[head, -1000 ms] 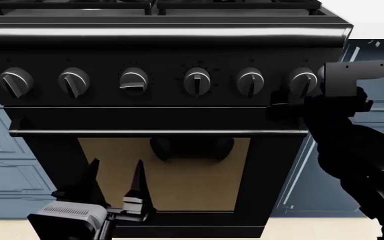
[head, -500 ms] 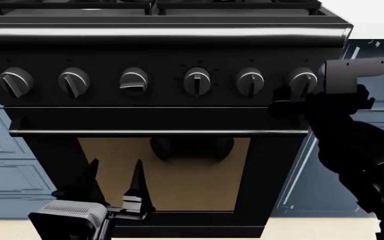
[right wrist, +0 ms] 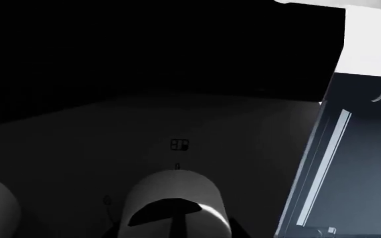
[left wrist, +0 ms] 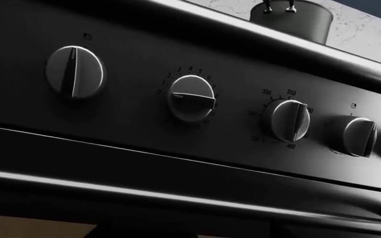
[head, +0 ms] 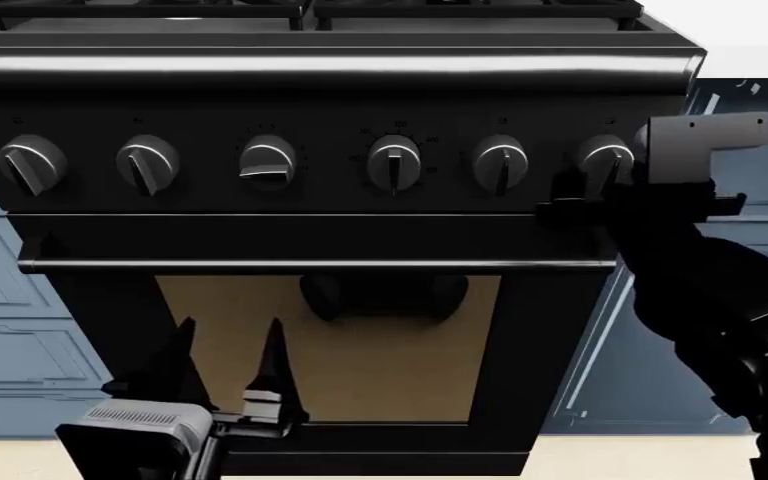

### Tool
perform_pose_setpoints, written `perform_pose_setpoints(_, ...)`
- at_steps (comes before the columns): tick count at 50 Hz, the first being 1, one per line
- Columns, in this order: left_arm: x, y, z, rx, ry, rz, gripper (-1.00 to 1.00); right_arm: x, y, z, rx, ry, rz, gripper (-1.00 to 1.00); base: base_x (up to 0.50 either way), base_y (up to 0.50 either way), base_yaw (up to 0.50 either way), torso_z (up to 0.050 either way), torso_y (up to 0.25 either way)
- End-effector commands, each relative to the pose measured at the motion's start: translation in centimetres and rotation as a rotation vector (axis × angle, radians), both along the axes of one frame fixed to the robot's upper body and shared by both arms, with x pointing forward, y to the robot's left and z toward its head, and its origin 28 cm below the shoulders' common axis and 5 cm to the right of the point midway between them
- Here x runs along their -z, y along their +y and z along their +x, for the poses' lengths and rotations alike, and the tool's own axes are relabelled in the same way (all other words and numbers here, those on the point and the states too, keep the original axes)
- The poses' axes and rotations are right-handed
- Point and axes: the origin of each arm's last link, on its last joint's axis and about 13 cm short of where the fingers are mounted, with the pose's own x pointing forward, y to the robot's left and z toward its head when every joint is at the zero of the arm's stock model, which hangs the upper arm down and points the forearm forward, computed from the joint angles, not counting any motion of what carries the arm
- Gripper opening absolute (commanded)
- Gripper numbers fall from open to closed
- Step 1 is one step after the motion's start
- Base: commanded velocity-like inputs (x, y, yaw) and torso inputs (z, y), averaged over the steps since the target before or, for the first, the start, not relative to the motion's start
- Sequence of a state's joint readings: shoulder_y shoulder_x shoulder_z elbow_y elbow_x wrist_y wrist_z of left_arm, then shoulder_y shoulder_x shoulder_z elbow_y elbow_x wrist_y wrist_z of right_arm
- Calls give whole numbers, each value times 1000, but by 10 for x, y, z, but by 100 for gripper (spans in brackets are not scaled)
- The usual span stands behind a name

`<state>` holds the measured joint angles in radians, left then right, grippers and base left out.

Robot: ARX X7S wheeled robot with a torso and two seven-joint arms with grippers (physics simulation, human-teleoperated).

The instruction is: Frozen meat rests on a plate on the counter. Retrieve the meat and place it in a pot on a burner. Then turn the burner on.

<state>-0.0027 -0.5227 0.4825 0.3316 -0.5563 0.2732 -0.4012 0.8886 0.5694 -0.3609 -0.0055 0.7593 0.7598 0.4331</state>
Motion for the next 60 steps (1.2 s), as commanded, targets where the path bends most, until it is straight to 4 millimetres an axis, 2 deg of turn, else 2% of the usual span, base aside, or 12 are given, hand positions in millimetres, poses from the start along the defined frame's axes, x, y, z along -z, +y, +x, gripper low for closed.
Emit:
perform_pose_setpoints(1, -1, 0, 0, -2, -1, -1, 100, 0, 1, 0, -13, -6, -64, -100, -12, 0, 3, 0, 0)
perform_pose_setpoints(18, -1, 1, 0, -5, -2, -6, 100, -1, -2, 2, 16, -84, -369, -100, -3, 2, 0, 0, 2)
perform_pose_setpoints(45, -2, 2, 0, -4, 6, -17, 100, -1, -5, 8, 28, -104, -664, -100, 7, 0, 5, 0, 0)
perform_pose_setpoints(60, -1, 2, -1, -2, 11, -22, 100, -2, -7, 8, 14, -108, -754, -100, 9, 1, 7, 0, 0)
